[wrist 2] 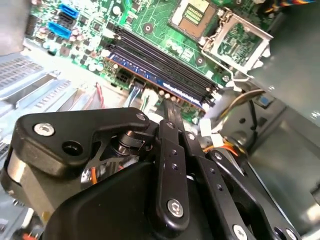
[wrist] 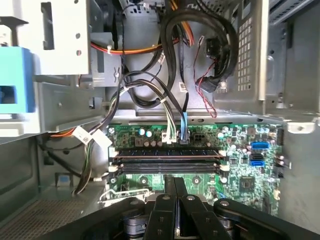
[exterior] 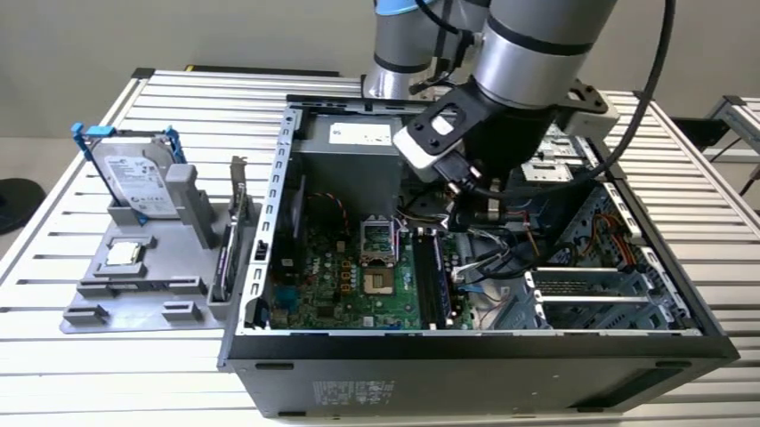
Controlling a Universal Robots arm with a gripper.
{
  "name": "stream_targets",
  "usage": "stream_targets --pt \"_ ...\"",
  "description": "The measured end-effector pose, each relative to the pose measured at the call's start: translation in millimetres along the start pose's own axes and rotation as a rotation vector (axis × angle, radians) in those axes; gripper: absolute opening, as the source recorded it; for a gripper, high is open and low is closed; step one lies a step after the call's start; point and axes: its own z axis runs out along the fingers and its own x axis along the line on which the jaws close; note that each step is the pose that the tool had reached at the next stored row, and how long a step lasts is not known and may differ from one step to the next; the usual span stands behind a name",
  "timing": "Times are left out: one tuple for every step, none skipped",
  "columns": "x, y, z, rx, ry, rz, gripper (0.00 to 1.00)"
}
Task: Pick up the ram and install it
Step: 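Press down the ram until it locks into place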
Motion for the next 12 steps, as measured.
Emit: stream_targets --pt "0.0 -0.1 -4.5 0.0000 0.0000 0.000 0.00" --pt "-0.1 -0.3 -9.0 0.0000 -0.0001 0.000 0.00" --pt "-0.1 -0.4 -13.5 0.0000 0.0000 -0.001 0.00" --pt "-0.1 -0.6 -18.0 0.0000 0.0000 -0.001 0.00" --pt "-0.1 -0.7 -22.6 0.0000 0.0000 -0.001 0.00" --pt "-0.1 -0.9 -27.3 0.0000 0.0000 -0.002 0.00" --pt "-0.1 -0.9 -29.0 0.0000 0.0000 -0.002 0.00" --pt "-0.2 -0.9 -28.9 -0.0001 0.0002 -0.002 0.00" --pt "-0.1 -0.9 -28.9 -0.0001 0.0002 -0.002 0.00" --pt "-0.1 -0.9 -28.9 0.0000 0.0003 -0.002 0.00" --pt "-0.2 -0.9 -28.9 0.0000 0.0002 -0.002 0.00" --pt "-0.2 -0.9 -29.0 0.0000 0.0001 -0.002 0.00"
